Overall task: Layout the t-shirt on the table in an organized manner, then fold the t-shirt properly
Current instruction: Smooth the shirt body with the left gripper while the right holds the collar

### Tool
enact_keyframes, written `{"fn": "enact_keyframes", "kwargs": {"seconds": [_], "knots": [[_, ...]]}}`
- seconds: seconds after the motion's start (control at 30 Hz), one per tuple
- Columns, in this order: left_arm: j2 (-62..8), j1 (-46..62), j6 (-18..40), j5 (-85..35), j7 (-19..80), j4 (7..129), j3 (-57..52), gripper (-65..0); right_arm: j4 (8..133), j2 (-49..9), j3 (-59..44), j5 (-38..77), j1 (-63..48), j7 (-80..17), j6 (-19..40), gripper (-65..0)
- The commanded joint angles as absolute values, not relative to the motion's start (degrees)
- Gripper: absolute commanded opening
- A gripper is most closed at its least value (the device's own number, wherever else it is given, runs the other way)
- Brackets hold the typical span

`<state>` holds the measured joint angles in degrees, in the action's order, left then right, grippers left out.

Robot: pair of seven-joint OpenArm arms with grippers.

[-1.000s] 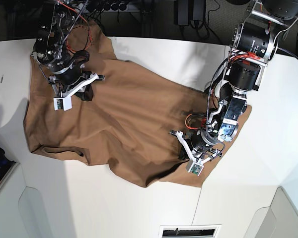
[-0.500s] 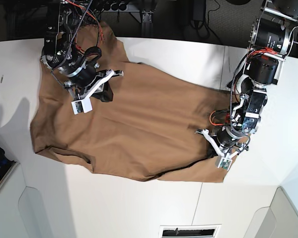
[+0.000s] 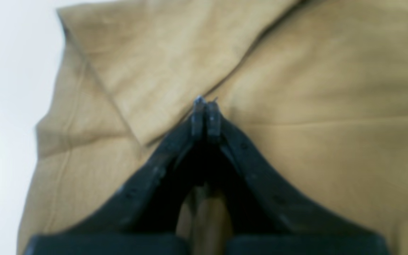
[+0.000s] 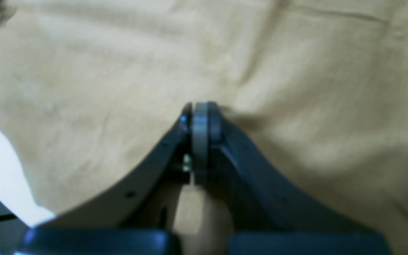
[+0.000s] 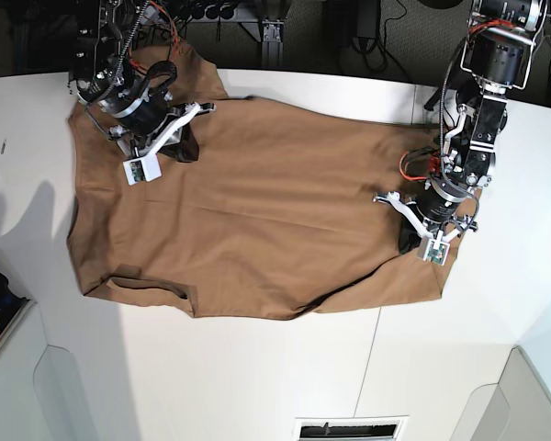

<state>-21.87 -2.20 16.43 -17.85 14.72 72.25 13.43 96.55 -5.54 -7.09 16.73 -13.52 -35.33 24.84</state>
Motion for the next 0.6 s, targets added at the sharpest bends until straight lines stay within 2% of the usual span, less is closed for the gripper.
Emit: {"fn": "enact_keyframes", "kwargs": {"seconds": [0.0, 0.27, 0.43, 0.57], "knots": [[-22.1, -0.1, 17.2, -17.4, 19.7, 73.5, 13.7, -65.0, 97.1, -6.7, -7.2, 15.7, -14.1, -36.5, 24.4, -65.0], [-22.1, 7.7, 12.3, -12.1, 19.3, 84.0, 13.7, -65.0, 97.1, -12.0, -7.2, 17.4, -16.5, -36.2, 24.4, -65.0], [-22.1, 7.5, 8.7, -8.9, 19.6, 89.9, 13.1, -65.0, 97.1, -12.3, -7.3, 17.7, -16.6, -36.0, 24.4, -65.0], [-22.1, 6.6, 8.6, -8.0, 20.1, 91.9, 11.4, -65.0, 97.1, -12.3, -7.3, 18.5, -16.6, -35.9, 24.4, -65.0]]}}
